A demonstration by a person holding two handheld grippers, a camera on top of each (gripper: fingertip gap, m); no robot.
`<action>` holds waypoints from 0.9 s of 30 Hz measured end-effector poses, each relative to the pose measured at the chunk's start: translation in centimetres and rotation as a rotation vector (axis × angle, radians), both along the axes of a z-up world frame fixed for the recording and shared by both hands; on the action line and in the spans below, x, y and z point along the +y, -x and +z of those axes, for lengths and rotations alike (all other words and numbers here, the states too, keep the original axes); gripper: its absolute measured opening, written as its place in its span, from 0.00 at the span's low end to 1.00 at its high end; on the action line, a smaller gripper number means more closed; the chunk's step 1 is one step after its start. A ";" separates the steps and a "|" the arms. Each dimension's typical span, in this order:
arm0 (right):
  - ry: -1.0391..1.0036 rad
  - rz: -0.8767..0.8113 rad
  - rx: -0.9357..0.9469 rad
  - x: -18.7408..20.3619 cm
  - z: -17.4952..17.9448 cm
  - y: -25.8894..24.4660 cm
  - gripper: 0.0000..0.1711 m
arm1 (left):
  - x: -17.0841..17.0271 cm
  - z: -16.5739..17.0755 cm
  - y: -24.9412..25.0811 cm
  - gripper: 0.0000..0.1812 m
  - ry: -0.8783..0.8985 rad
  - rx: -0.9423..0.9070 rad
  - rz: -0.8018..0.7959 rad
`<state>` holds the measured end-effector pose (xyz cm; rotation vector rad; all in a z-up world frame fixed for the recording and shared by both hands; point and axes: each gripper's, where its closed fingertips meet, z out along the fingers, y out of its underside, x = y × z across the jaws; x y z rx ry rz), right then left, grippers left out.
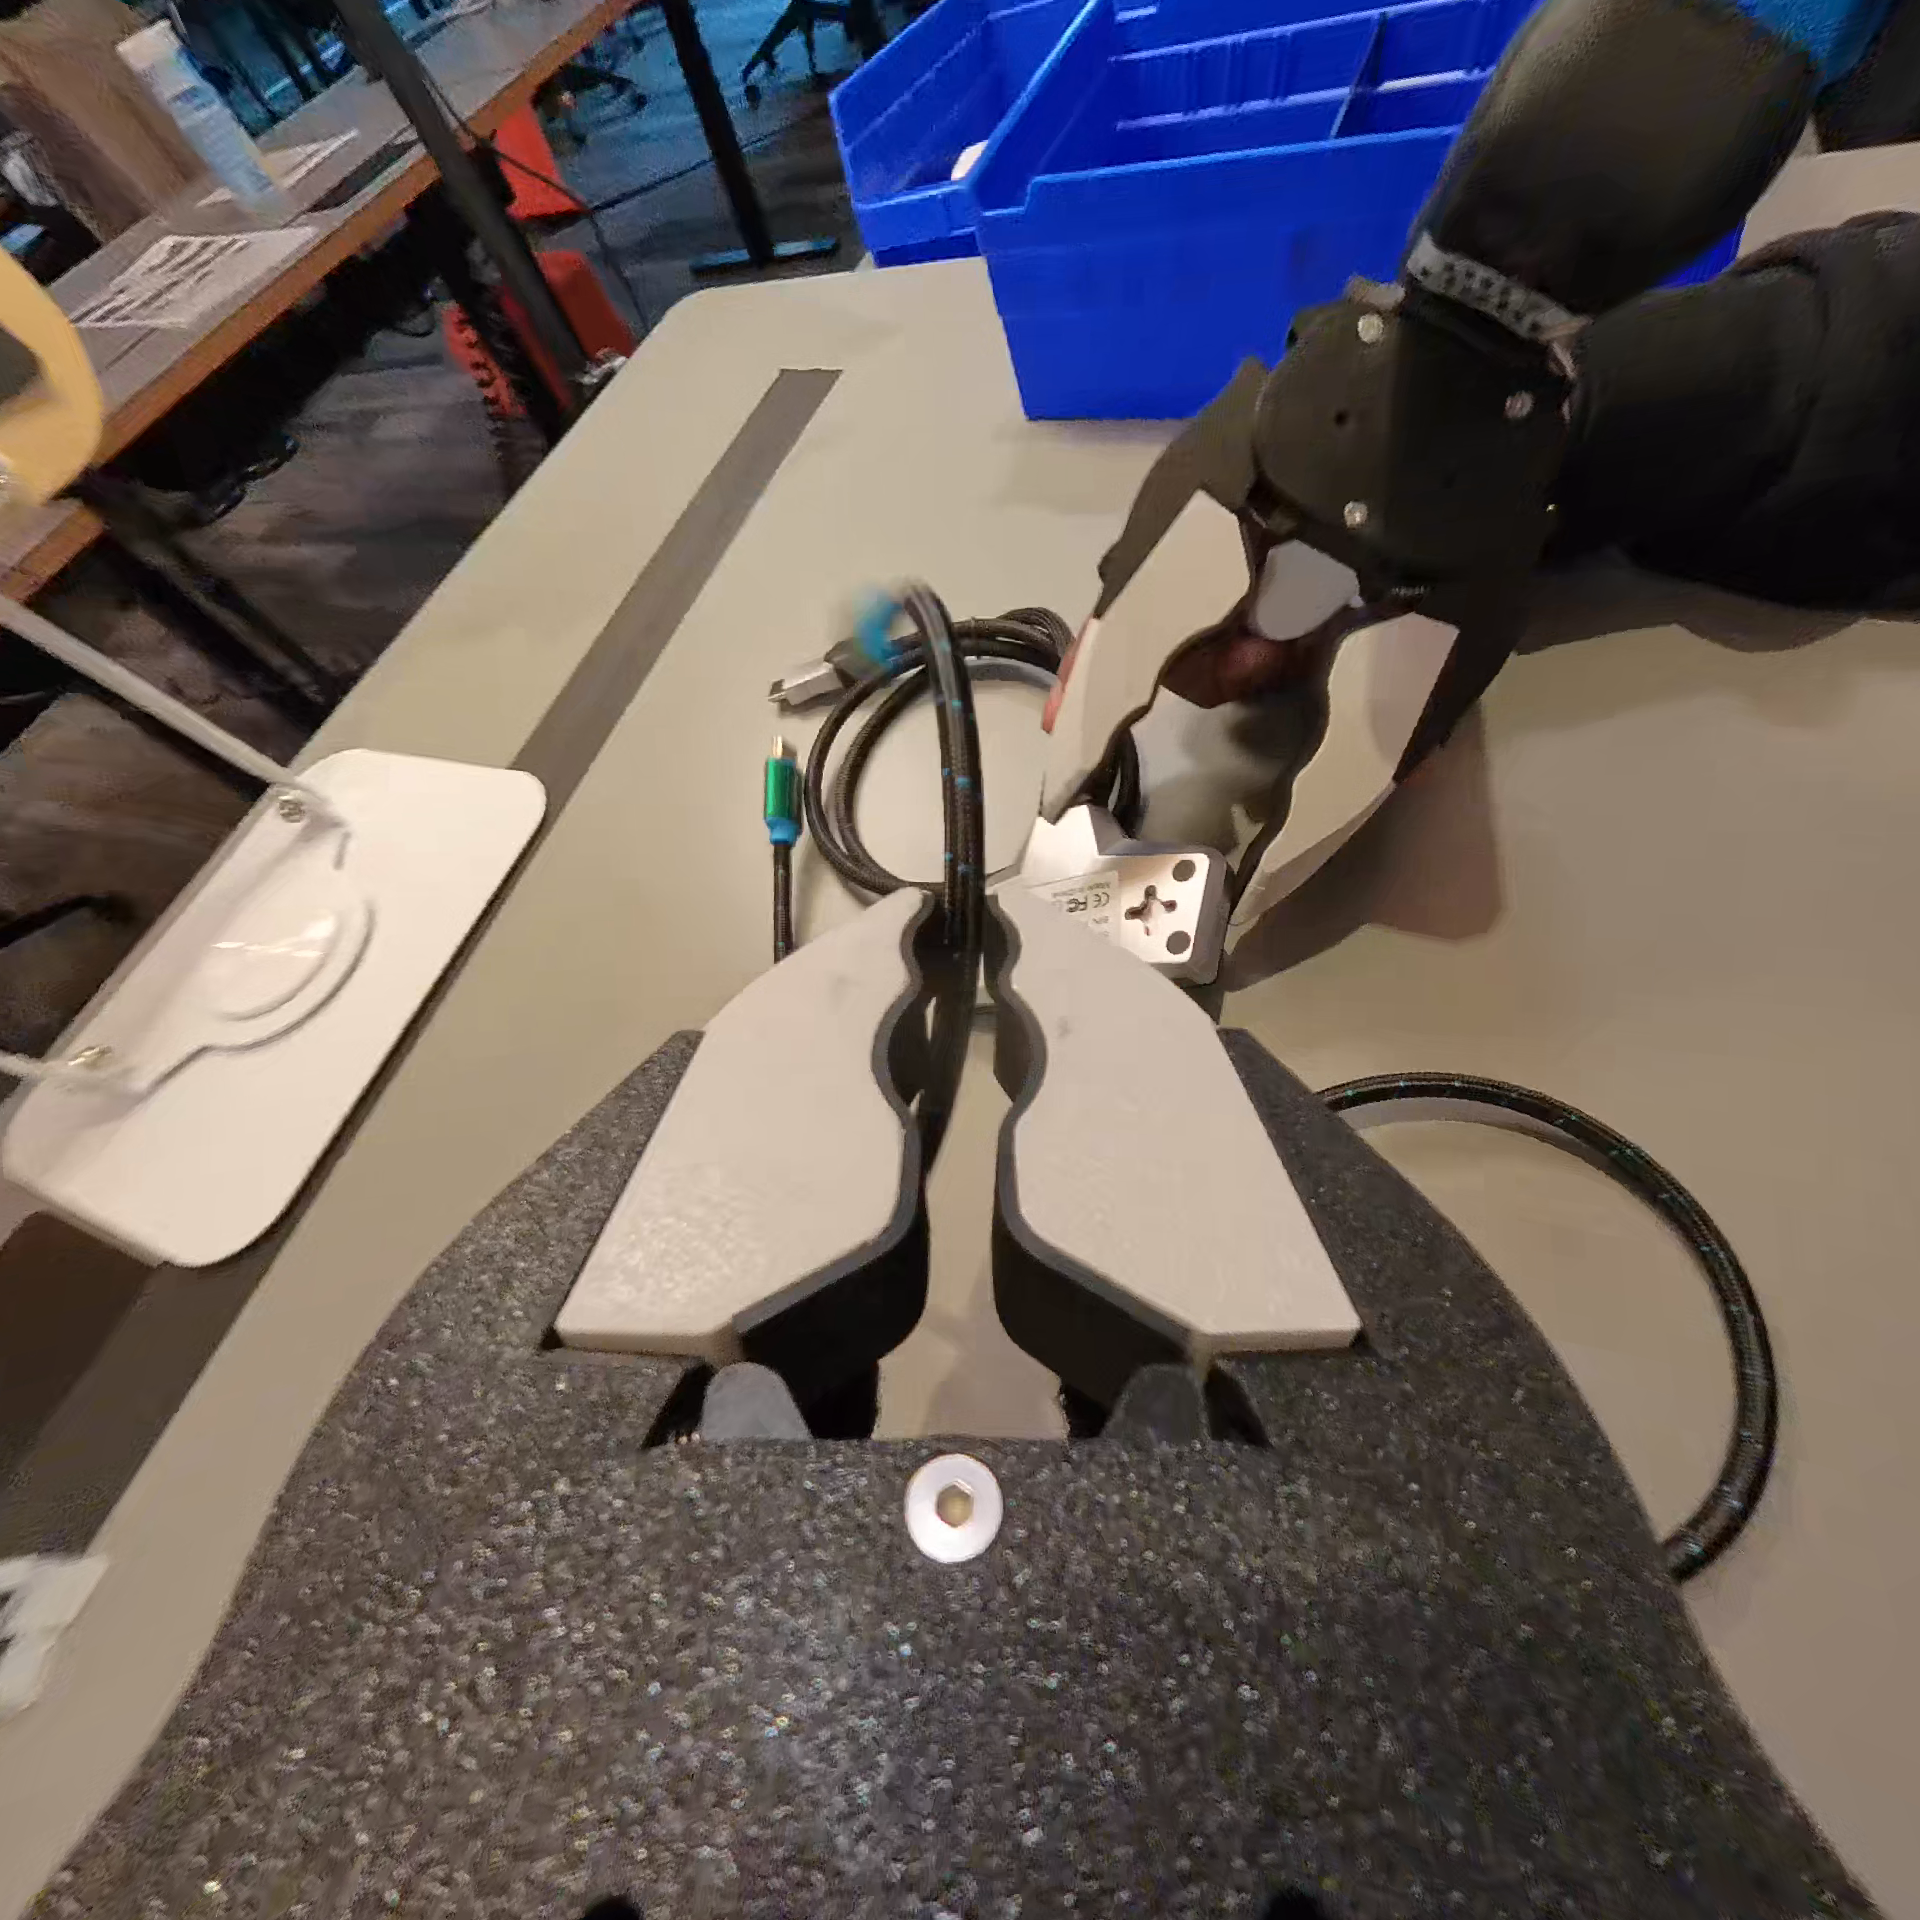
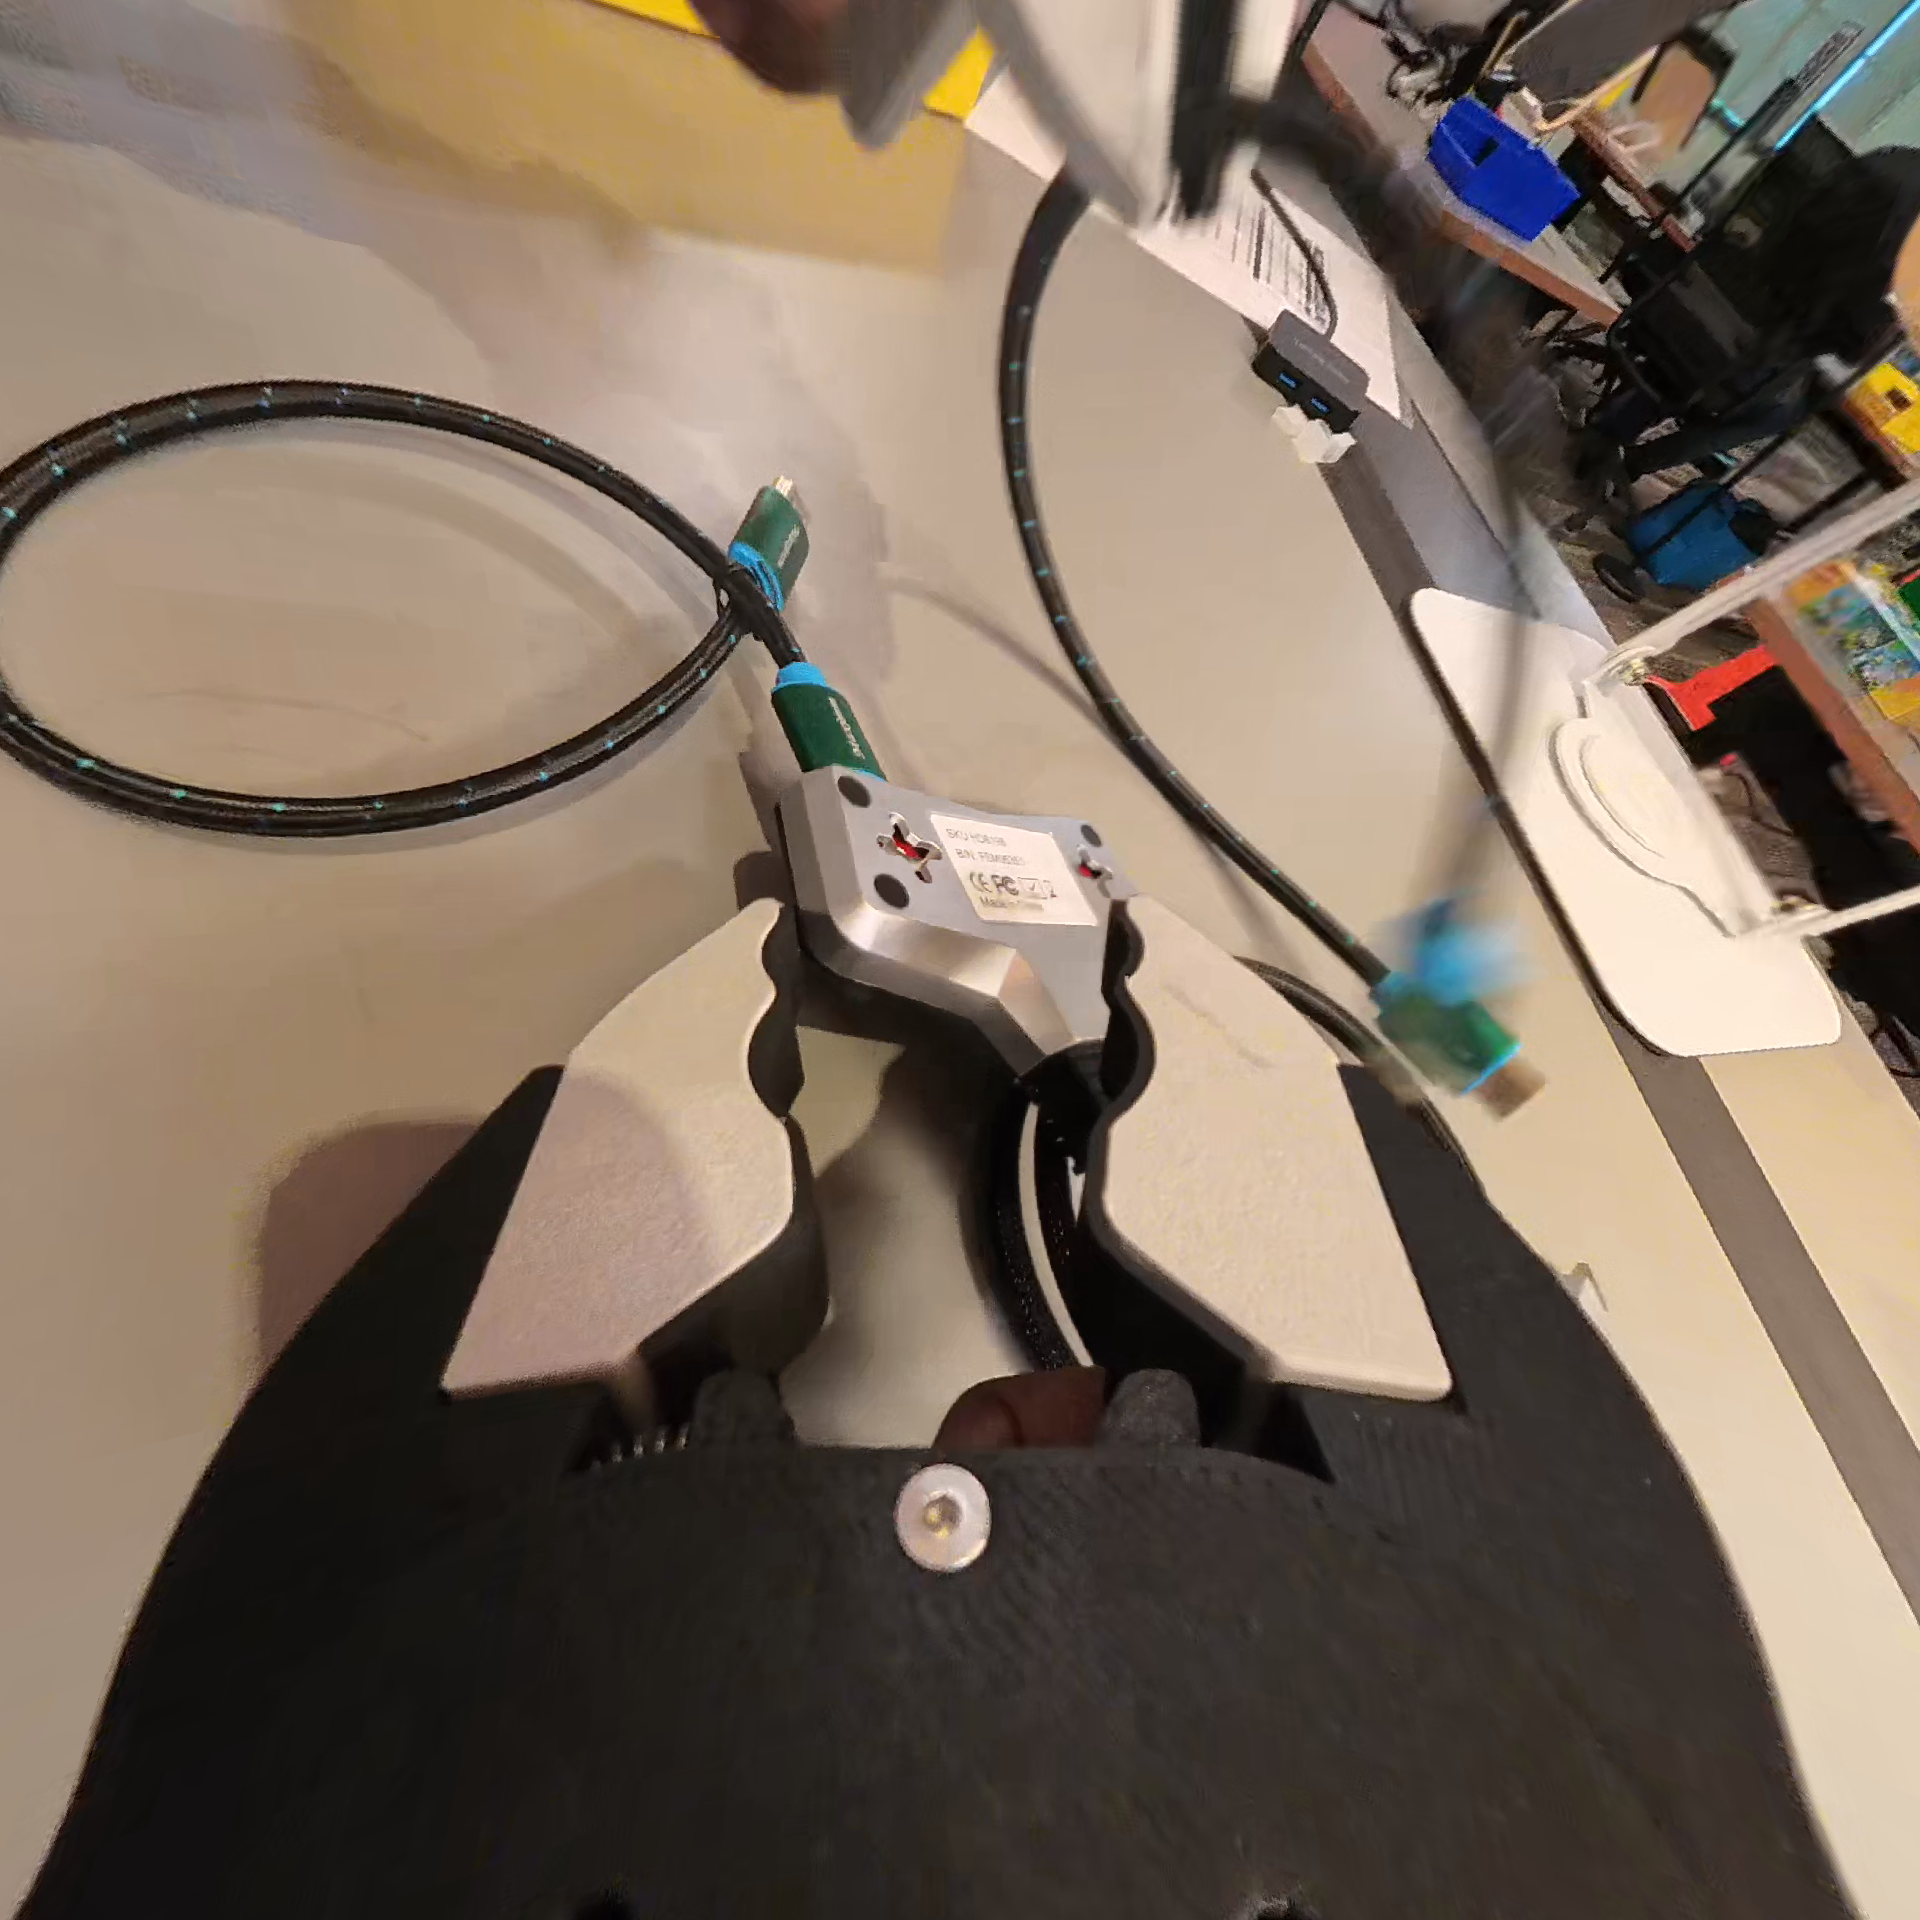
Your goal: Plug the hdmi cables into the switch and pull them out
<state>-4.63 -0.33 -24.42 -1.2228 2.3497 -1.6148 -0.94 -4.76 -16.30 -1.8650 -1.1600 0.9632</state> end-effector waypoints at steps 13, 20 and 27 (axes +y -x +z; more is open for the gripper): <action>0.080 -0.032 -0.091 -0.3 2.2 1.2 0.32 | 0.2 -1.4 -1.1 0.04 -0.082 0.094 -0.085; 0.165 -0.174 -0.222 -1.1 4.9 4.2 0.30 | 0.1 0.0 -2.2 0.04 -0.187 0.172 -0.127; 0.145 -0.214 -0.104 -1.9 3.2 3.6 0.29 | 0.2 1.2 -3.0 0.04 -0.303 0.248 -0.182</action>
